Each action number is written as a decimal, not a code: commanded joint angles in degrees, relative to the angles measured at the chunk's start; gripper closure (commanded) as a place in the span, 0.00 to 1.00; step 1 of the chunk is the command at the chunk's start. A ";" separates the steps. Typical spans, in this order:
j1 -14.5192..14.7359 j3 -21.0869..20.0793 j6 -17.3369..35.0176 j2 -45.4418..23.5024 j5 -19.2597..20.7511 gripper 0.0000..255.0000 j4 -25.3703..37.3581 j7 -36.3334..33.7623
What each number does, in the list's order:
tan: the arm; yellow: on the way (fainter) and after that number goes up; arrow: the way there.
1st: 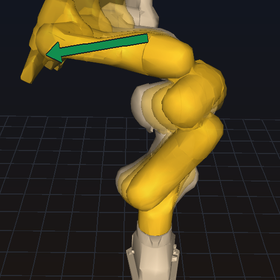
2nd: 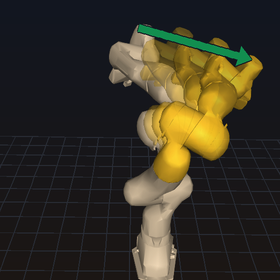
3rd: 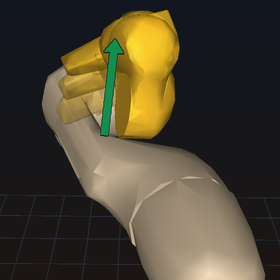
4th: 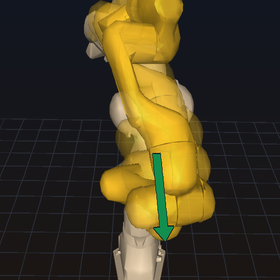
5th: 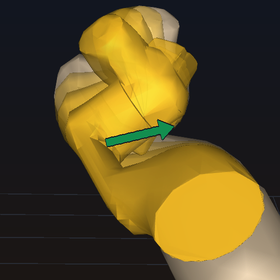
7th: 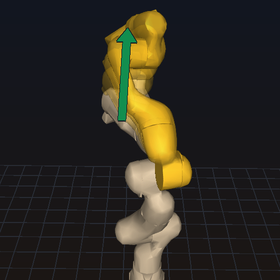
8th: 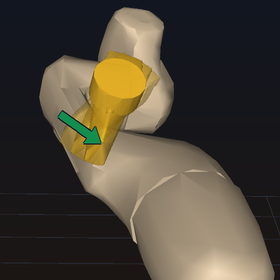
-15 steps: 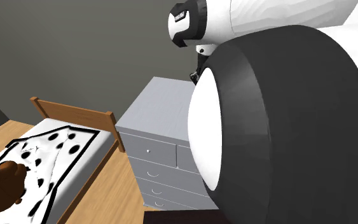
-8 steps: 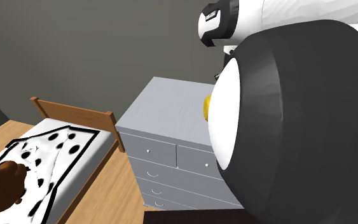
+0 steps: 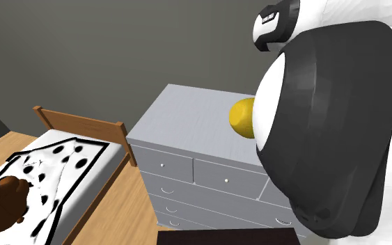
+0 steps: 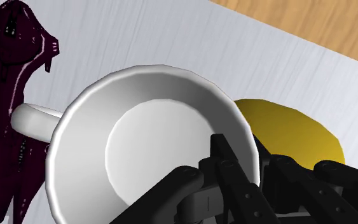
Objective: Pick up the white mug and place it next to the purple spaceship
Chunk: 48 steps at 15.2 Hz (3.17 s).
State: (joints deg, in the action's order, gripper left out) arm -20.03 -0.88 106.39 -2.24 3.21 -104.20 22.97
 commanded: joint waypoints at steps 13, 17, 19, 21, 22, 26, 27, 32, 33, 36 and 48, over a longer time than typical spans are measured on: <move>-1.25 1.16 8.96 -2.59 0.14 1.00 -6.28 1.97; -1.27 1.17 11.87 -3.53 0.22 1.00 -8.24 1.81; -1.27 1.18 13.31 -4.06 0.27 1.00 -9.15 1.73; -1.28 1.19 14.74 -4.65 0.31 1.00 -10.01 1.64; -1.28 1.20 15.46 -4.95 0.34 1.00 -10.41 1.60; -1.29 1.22 18.30 -6.29 0.44 1.00 -11.92 1.43; -1.30 1.22 19.01 -6.65 0.47 1.00 -12.27 1.38; -1.30 1.25 20.62 -7.51 0.54 1.00 -13.02 1.28; -1.30 1.24 20.62 -7.51 0.54 1.00 -13.02 1.28; -1.30 1.25 20.62 -7.51 0.54 1.00 -13.02 1.28; -1.03 1.17 13.90 -4.28 0.29 0.00 -9.53 1.43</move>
State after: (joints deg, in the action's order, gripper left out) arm -21.06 0.29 120.70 -6.71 3.52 -113.87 24.36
